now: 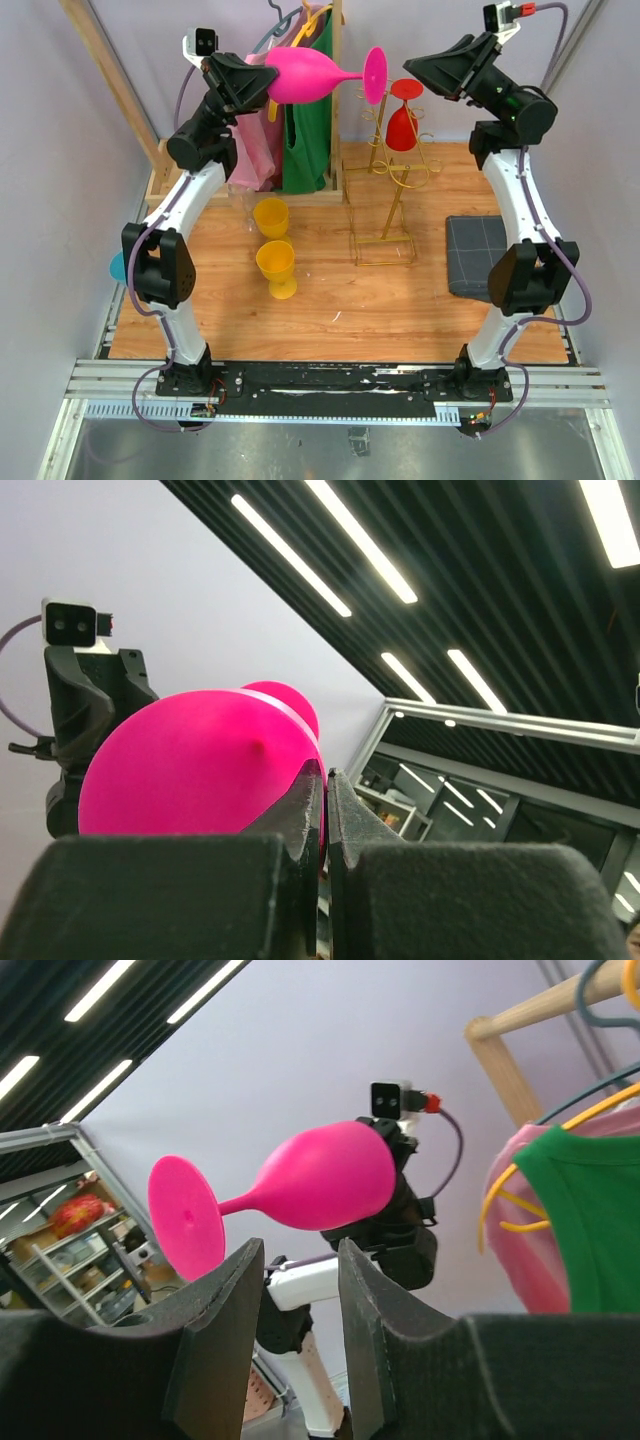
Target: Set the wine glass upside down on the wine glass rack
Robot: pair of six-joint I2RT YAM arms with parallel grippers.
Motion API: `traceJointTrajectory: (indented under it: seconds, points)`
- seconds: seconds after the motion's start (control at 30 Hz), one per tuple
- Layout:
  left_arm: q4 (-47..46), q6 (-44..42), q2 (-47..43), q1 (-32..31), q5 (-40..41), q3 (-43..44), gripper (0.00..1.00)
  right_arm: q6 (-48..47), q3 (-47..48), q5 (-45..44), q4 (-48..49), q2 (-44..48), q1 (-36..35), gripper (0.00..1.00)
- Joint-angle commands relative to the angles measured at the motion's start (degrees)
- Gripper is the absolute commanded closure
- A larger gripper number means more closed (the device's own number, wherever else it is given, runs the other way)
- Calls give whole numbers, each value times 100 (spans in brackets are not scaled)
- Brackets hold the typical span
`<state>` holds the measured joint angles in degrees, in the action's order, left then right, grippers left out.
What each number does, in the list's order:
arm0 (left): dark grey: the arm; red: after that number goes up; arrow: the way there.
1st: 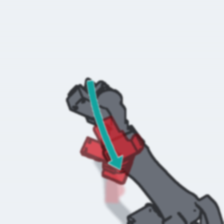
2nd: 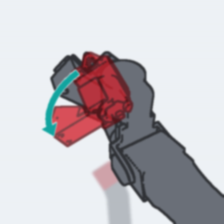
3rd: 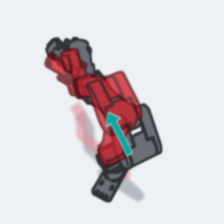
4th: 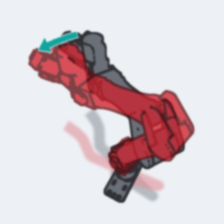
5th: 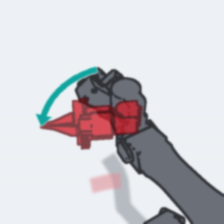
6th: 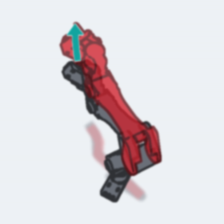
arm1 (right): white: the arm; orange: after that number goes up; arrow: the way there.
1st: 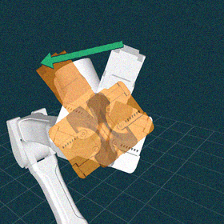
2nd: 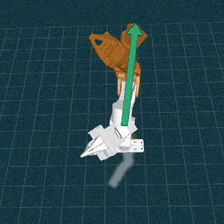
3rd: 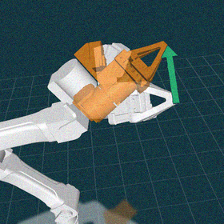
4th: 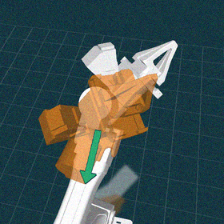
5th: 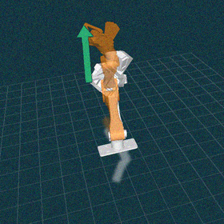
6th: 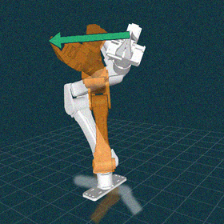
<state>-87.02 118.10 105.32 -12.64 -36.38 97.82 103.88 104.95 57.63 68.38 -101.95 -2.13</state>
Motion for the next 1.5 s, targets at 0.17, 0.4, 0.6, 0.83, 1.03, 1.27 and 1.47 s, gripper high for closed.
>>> traceJointTrajectory:
  seconds: [0.17,0.4,0.6,0.83,1.03,1.27,1.47]
  points:
    - [-1489,354,-125,43,369,82,100,805,795,-180,943,-240,-685,62]
    - [-1499,378,-162,43,378,35,100,774,980,-201,788,-312,-891,62]
    - [-1519,373,-203,47,369,-24,100,691,1077,-113,675,-369,-1096,62]
    - [-1518,386,-180,44,394,-61,100,683,1120,-102,684,-370,-1235,67]
    - [-1516,372,-139,47,412,-36,100,689,1117,-89,686,-343,-1316,83]
    - [-1513,363,-152,43,380,-61,97,700,1065,-110,722,-293,-1326,99]
    - [-1519,370,-186,43,287,-140,66,727,1031,-169,818,-246,-1325,99]
